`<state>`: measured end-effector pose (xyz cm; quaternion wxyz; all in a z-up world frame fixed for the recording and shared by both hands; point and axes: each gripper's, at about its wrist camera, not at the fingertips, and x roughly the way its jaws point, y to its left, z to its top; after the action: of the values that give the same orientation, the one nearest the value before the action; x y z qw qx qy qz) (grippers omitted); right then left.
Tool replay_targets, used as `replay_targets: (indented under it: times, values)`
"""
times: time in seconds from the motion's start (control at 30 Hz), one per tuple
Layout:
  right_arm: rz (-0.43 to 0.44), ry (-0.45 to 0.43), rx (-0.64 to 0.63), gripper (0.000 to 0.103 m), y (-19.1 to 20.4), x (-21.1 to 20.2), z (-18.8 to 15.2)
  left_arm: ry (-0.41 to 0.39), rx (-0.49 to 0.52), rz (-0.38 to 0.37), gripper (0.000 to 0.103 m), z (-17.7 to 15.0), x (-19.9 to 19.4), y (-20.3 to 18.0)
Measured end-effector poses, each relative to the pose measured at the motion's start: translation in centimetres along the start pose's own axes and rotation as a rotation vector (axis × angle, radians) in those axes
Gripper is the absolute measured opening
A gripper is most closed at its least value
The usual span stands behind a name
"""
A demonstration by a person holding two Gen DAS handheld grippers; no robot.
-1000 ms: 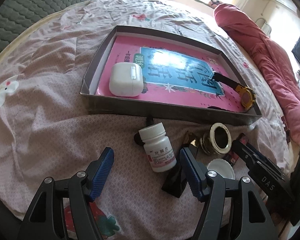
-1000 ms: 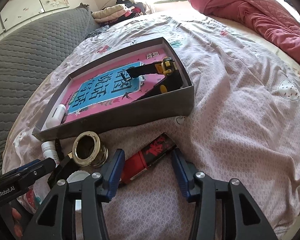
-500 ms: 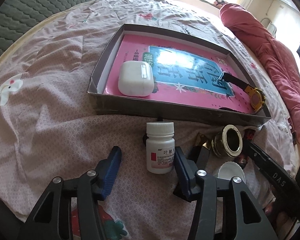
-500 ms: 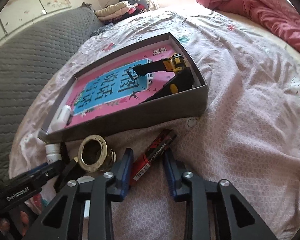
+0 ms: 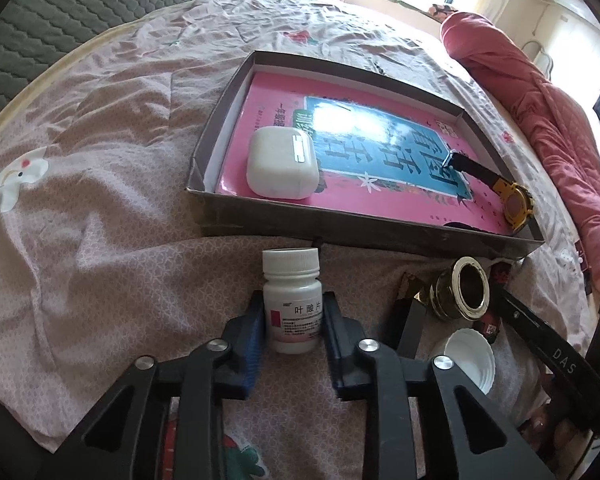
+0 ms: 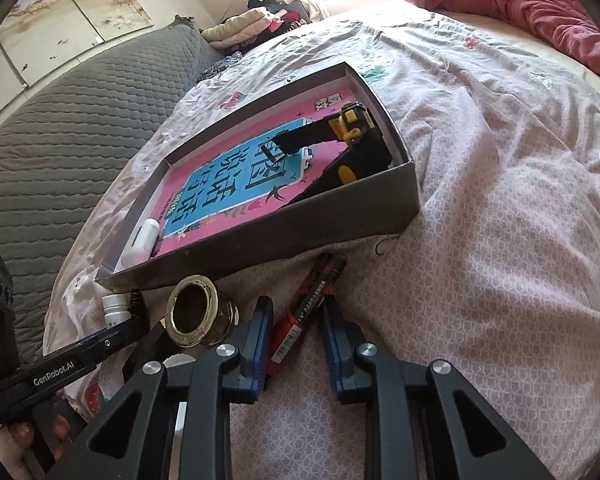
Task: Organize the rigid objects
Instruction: 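Grasp the white pill bottle with the left tool while the right tool grasps the black marker, then lift the pill bottle and marker with both tools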
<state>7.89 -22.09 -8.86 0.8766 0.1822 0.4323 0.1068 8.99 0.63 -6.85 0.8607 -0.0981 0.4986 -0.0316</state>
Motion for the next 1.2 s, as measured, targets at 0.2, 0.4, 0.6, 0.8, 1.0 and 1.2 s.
replay_targets:
  times: [0.2, 0.4, 0.6, 0.8, 1.0, 1.2]
  values:
    - [-0.01, -0.01, -0.029, 0.023, 0.3, -0.2, -0.1, -0.014, -0.025, -0.056, 0.027, -0.2, -0.4, 0.8]
    - [-0.016, -0.024, -0.056, 0.022, 0.5, -0.5, -0.1, -0.038, -0.011, -0.095, 0.027, -0.2, -1.4, 0.9]
    - [-0.007, -0.041, -0.066, 0.019, 0.5, -1.0, 0.0, -0.054, 0.004, -0.086, 0.027, -0.1, -1.9, 0.8]
    - [-0.003, -0.054, -0.111, 0.015, 1.3, -1.4, 0.0, -0.058, 0.022, -0.089, 0.027, -0.3, -2.1, 0.3]
    - [0.001, -0.058, -0.124, 0.014, 1.5, -1.5, -0.1, -0.076, 0.038, -0.088, 0.027, -0.3, -2.4, 0.0]
    - [0.018, -0.075, -0.141, 0.011, 1.8, -2.1, -0.1, -0.088, 0.04, -0.083, 0.027, -0.3, -2.7, 0.0]
